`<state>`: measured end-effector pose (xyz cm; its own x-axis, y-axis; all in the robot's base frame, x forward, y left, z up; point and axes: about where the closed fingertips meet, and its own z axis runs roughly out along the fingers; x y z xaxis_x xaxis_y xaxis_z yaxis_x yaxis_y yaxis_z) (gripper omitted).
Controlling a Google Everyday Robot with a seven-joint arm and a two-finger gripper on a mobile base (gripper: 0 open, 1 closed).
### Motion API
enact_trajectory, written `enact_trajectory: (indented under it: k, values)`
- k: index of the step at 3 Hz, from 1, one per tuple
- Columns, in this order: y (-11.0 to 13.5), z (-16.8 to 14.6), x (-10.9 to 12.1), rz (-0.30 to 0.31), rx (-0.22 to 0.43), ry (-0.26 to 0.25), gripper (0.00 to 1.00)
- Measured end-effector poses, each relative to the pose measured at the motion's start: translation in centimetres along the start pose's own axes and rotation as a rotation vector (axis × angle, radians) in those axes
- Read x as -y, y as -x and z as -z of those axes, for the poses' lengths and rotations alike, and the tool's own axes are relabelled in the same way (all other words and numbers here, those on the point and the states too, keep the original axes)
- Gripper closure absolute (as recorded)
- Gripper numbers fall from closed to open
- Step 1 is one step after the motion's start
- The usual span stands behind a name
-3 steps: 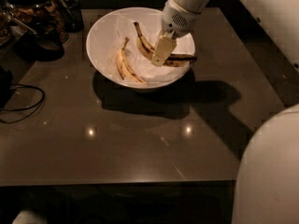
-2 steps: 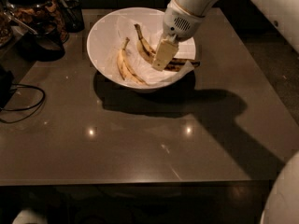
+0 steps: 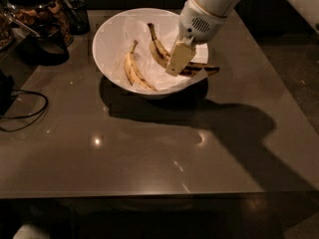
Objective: Pick banana from white bowl
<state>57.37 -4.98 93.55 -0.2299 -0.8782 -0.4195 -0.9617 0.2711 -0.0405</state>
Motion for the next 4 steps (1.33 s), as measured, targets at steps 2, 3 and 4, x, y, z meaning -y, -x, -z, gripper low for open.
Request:
enact_trajectory:
  k: [2,3,4]
  values:
    - [-1.0,3.3,-4.2,-0.049,0.004,-0.04,1.0]
    - [-2.7,4.8,-6.3,-0.064,0.017,-0.015,1.0]
    - [-4.4,6.4,-9.1,-0.101,0.032,-0.001,1.0]
